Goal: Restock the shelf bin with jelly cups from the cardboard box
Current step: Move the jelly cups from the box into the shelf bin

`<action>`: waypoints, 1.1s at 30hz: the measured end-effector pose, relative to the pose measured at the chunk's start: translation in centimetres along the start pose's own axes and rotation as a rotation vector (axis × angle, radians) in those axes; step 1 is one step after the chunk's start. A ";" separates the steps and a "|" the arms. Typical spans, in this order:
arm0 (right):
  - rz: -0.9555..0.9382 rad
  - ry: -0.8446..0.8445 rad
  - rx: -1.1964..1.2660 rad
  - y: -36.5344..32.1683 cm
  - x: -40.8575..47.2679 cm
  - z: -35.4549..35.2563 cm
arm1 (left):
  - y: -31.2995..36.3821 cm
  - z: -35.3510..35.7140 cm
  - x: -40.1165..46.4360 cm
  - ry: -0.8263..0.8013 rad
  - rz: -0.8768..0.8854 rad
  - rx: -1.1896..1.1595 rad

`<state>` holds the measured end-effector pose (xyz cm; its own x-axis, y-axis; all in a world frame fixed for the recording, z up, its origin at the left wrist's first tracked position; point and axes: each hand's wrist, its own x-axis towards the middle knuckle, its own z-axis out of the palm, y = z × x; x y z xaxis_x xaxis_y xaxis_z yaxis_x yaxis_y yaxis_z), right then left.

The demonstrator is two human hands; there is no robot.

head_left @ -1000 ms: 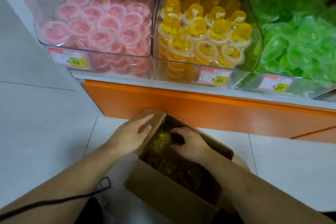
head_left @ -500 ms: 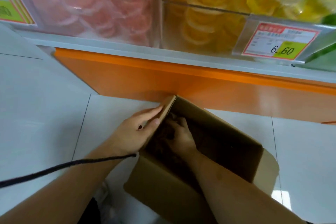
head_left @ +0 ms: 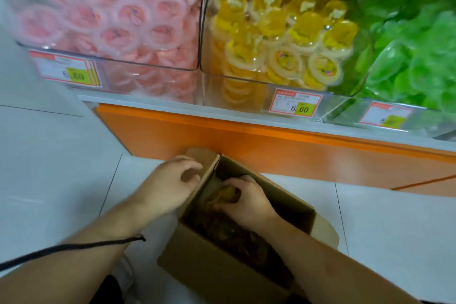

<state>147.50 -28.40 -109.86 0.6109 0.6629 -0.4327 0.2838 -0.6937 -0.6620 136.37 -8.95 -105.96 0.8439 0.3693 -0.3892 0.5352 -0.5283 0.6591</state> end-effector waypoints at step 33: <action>-0.482 0.609 -0.415 -15.9 -2.8 -22.7 | 17.6 -14.0 -4.7 0.120 0.212 -0.314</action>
<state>158.01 -25.66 -84.25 0.6098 0.7268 0.3160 0.7857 -0.5020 -0.3614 141.24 -9.28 -83.56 0.9142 0.3735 -0.1576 0.2963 -0.3503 0.8886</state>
